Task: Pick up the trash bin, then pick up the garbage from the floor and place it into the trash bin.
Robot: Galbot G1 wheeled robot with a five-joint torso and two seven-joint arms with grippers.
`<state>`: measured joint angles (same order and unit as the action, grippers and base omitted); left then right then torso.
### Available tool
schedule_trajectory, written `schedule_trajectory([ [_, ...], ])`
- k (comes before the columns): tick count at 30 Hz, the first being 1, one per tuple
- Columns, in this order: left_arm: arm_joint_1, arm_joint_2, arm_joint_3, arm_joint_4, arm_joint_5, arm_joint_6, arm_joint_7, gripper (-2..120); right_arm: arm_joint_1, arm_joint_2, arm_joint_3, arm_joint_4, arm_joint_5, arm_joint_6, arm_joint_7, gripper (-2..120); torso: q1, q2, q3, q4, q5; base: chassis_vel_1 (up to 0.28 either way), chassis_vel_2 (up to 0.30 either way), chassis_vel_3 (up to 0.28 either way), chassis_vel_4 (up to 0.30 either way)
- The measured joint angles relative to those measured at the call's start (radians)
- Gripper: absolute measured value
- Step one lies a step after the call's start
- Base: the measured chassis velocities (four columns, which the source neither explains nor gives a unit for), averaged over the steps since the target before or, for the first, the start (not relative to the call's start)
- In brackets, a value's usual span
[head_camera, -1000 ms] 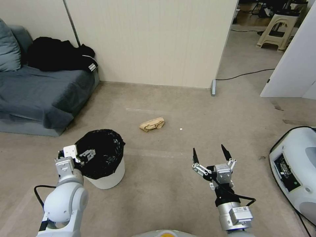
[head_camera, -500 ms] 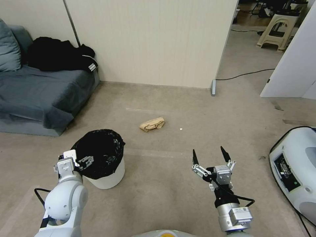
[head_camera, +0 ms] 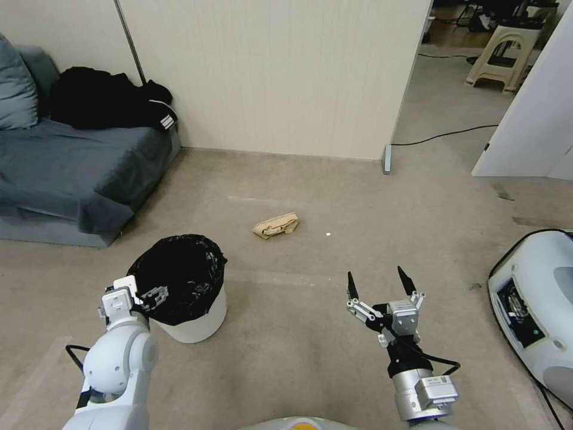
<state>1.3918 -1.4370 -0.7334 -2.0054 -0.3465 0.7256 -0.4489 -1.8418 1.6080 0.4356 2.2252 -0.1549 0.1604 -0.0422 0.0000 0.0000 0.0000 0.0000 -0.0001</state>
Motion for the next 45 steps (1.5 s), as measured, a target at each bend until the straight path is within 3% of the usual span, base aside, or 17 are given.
schedule_trajectory([
  [8,-0.029,-0.002,0.001,0.044,-0.005,-0.015,-0.002,97,0.001,0.000,0.001,-0.006,-0.005,0.003,-0.001,100,0.000,0.000,0.000,0.0000,0.0000,0.000,0.000,0.000,0.000],
  [17,-0.040,-0.013,-0.001,0.088,-0.001,-0.040,-0.015,59,0.004,0.000,-0.001,-0.019,-0.011,0.007,-0.003,100,0.000,0.000,0.000,0.0001,0.0001,0.000,0.000,0.000,0.000],
  [30,-0.059,-0.013,-0.017,0.153,-0.001,-0.055,-0.017,15,0.001,0.000,0.000,-0.016,-0.013,0.008,-0.006,100,0.000,0.000,0.000,0.0003,0.0013,0.000,0.000,0.000,0.000],
  [34,-0.054,-0.015,-0.018,0.156,-0.002,-0.058,-0.013,10,0.001,0.000,-0.002,-0.016,-0.019,0.012,-0.007,100,0.000,0.000,0.000,0.0000,0.0011,0.000,0.000,0.000,0.000],
  [45,-0.020,-0.024,-0.017,0.161,0.010,-0.075,0.006,10,0.000,0.000,-0.004,-0.002,-0.037,0.015,-0.003,100,0.000,0.000,0.000,0.0001,0.0015,0.000,0.000,0.000,0.000],
])
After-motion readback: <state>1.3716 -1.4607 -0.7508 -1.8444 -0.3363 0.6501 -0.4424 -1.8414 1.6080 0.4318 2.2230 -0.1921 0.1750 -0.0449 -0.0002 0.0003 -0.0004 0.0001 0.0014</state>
